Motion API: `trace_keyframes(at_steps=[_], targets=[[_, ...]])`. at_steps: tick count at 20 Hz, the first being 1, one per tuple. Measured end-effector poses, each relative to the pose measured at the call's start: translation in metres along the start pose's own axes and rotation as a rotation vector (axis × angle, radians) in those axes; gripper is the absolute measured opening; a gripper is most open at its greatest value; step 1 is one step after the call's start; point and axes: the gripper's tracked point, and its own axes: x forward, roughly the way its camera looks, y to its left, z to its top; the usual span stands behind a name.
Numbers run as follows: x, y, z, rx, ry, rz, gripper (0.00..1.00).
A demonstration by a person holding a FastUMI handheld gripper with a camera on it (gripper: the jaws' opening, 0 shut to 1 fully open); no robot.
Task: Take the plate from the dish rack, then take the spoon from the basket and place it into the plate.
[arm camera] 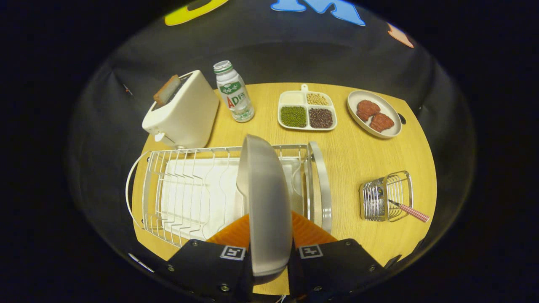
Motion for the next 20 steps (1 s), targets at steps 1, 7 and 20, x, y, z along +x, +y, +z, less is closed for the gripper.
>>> trace_keyframes(at_steps=[1, 7, 20], targets=[[0.004, -0.001, -0.003, 0.014, 0.009, -0.007, 0.30], [-0.014, -0.002, 0.001, -0.002, -0.001, -0.106, 0.28], [-0.045, 0.006, 0.034, -0.115, -0.145, -0.272, 0.28]])
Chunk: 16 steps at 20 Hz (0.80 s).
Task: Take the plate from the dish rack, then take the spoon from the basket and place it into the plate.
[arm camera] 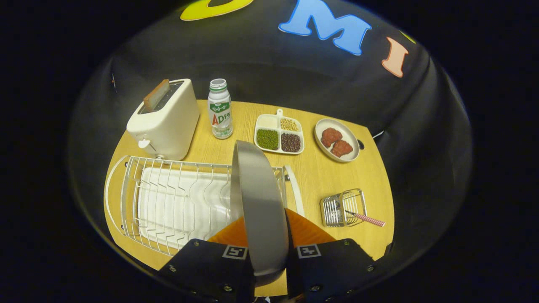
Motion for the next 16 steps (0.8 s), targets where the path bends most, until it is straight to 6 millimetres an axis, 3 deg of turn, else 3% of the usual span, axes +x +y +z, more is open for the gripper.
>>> trace_keyframes(at_steps=[4, 8, 13, 16], targets=[[-0.031, -0.008, 0.013, 0.023, -0.038, 0.102, 0.28], [-0.066, -0.041, 0.006, 0.018, -0.080, 0.181, 0.28], [-0.108, -0.078, -0.038, 0.065, -0.112, 0.319, 0.28], [-0.126, -0.120, -0.080, 0.131, -0.104, 0.351, 0.28]])
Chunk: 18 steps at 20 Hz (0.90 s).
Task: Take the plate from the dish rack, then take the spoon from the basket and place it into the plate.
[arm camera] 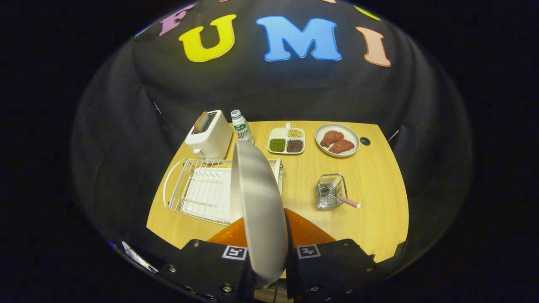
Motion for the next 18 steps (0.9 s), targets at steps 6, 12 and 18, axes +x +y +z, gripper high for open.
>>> trace_keyframes(at_steps=[6, 12, 18], targets=[[-0.013, -0.075, -0.063, 0.153, 0.019, -0.017, 0.28], [0.014, -0.088, -0.103, 0.219, 0.056, 0.077, 0.28], [0.059, -0.085, -0.146, 0.295, 0.139, 0.166, 0.28]])
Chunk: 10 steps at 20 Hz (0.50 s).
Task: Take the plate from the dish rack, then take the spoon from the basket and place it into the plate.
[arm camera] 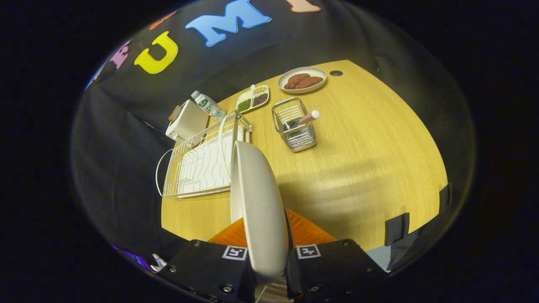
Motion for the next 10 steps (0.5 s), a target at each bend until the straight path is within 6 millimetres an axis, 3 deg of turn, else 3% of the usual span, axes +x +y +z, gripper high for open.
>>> trace_keyframes(at_steps=[6, 10], targets=[[0.042, -0.005, -0.023, 0.092, 0.082, 0.076, 0.28], [0.057, -0.011, -0.038, 0.092, 0.109, 0.115, 0.28]])
